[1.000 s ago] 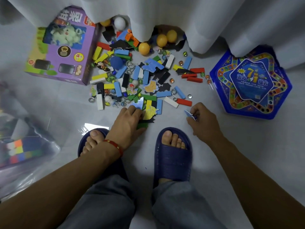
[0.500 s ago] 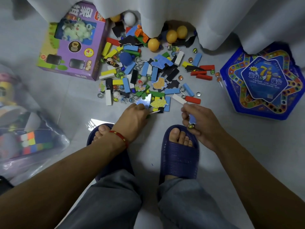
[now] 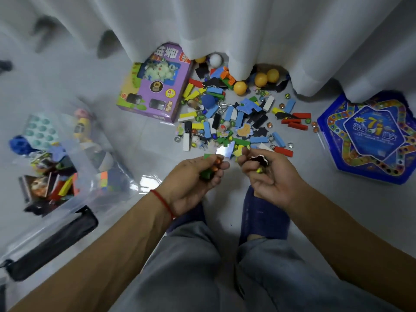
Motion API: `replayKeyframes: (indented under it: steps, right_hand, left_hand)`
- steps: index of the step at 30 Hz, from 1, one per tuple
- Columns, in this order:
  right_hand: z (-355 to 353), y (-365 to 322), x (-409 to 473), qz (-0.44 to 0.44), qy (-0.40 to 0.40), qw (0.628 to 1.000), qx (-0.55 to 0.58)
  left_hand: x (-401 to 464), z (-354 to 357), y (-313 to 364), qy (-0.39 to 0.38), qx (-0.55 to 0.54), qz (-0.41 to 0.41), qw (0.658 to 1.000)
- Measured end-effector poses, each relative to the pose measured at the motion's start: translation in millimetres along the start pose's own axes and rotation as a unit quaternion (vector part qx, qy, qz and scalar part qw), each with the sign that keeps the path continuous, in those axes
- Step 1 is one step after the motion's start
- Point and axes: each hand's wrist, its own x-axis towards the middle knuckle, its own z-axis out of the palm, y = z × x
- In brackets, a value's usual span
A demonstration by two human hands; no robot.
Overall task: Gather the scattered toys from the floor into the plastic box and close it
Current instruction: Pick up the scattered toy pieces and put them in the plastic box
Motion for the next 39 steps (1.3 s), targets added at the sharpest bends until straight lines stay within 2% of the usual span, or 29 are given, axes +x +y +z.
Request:
replayKeyframes:
  steps: [3, 5, 9, 11, 14, 19, 23, 26, 28, 30, 33, 35, 37, 39]
  right_hand:
    - [54.3, 5.2, -25.9, 0.048, -0.002, 0.991, -0.128]
    - [103.6, 11.1, -42.9, 0.064, -0.005, 0.97, -0.236]
    - [210.8, 43.0, -60.9, 0.034, -0.029, 0.916, -0.398]
    - [259.8, 70.0, -61.6, 0.007, -0.051, 0.904, -0.425]
    - [314.2, 116.0, -52.0, 0.017, -0.11, 0.884, -0.455]
    - [345.2, 162.1, -29.4, 0.042, -0.116, 0.847, -0.516]
    - [333.1, 128.8, -39.0, -0.017, -0.059, 0.794, -0.605]
    - [303.1, 62.1, -50.6, -0.096, 0.006, 0.76, -0.642]
    - [273.8, 11.6, -58.5, -0.159, 0.083, 0.724, -0.666]
    - [237.7, -33.1, -63.8, -0.198, 0.16, 0.669, -0.698]
    - [166.7, -78.9, -52.0, -0.193, 0.241, 0.525, -0.793]
    - [117.0, -91.6, -34.3, -0.154, 0.247, 0.453, -0.842]
    - [73.7, -93.8, -13.4, -0.094, 0.22, 0.418, -0.876]
    - [39.2, -95.4, 9.6, -0.079, 0.209, 0.404, -0.887]
  left_hand:
    - [-54.1, -0.2, 20.3, -0.008, -0.085, 0.023, 0.996]
    - [-92.7, -9.7, 36.4, 0.006, -0.11, 0.058, 0.992]
    - [-164.9, -54.5, 64.4, 0.097, -0.103, 0.128, 0.982]
    - [-197.5, -81.9, 74.8, 0.153, -0.109, 0.159, 0.969]
    - [-241.5, -120.5, 88.8, 0.219, -0.161, 0.212, 0.939]
    - [-289.2, -136.4, 104.4, 0.259, -0.159, 0.219, 0.927]
    - [-285.0, -120.0, 107.2, 0.285, -0.086, 0.256, 0.92]
    - [-255.2, -99.7, 103.4, 0.277, 0.012, 0.298, 0.913]
    - [-229.8, -75.7, 96.8, 0.254, 0.057, 0.314, 0.913]
    - [-200.4, -49.2, 89.1, 0.228, 0.08, 0.294, 0.925]
    - [-146.1, -21.3, 74.5, 0.196, 0.169, 0.253, 0.932]
    - [-101.9, -13.3, 67.3, 0.196, 0.244, 0.229, 0.922]
    - [-56.6, -11.7, 60.6, 0.199, 0.344, 0.21, 0.893]
    - [-14.1, -11.4, 53.0, 0.197, 0.446, 0.198, 0.85]
